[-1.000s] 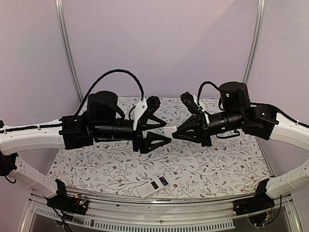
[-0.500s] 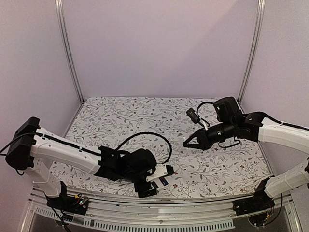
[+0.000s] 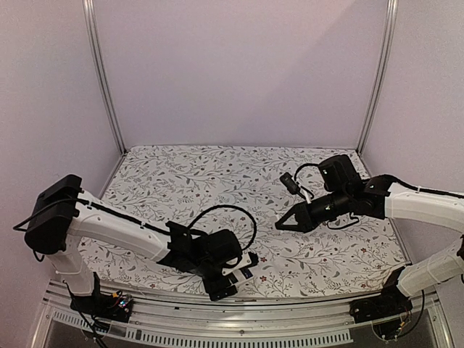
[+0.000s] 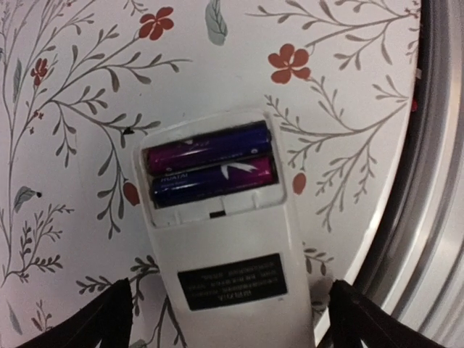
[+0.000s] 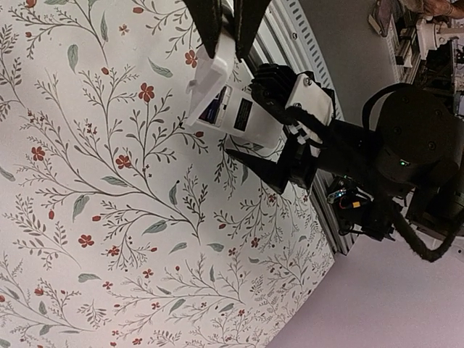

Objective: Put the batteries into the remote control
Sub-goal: Pick up the remote control without the battery cover from the center of the board.

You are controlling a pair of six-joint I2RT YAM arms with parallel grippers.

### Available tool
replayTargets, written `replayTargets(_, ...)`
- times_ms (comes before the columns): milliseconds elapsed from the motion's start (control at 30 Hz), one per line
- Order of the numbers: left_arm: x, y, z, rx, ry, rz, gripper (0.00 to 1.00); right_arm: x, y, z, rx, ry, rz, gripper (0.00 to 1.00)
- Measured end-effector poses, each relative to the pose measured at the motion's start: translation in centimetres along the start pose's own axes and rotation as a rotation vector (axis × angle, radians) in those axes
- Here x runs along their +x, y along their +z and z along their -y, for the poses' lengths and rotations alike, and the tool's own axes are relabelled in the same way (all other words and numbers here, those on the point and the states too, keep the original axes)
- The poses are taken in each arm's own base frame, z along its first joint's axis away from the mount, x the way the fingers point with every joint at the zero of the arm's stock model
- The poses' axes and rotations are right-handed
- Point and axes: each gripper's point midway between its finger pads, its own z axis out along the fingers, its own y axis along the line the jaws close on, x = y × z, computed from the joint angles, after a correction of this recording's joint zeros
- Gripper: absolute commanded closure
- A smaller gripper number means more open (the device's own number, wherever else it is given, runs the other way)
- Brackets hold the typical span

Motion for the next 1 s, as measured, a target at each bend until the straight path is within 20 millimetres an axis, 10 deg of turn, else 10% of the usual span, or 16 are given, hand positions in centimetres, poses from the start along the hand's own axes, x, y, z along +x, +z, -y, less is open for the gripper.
replayTargets(300, 0.6, 0.2, -0.1, 0.106, -0.079, -0.02, 0.37, 0.0, 0.1, 0.0, -0.003, -0.003, 0.004, 1.0)
replayTargets(600, 0.3, 0.3, -0.2, 0.147, -0.081, 0.001, 1.0, 0.0, 0.2, 0.0, -0.009, 0.002, 0.0, 1.0)
replayTargets(1000, -3.5, -2.9, -4.5, -0.129, 0.061, 0.279, 1.0, 0.3, 0.1, -0.7, -0.04, 0.006, -0.031, 1.0)
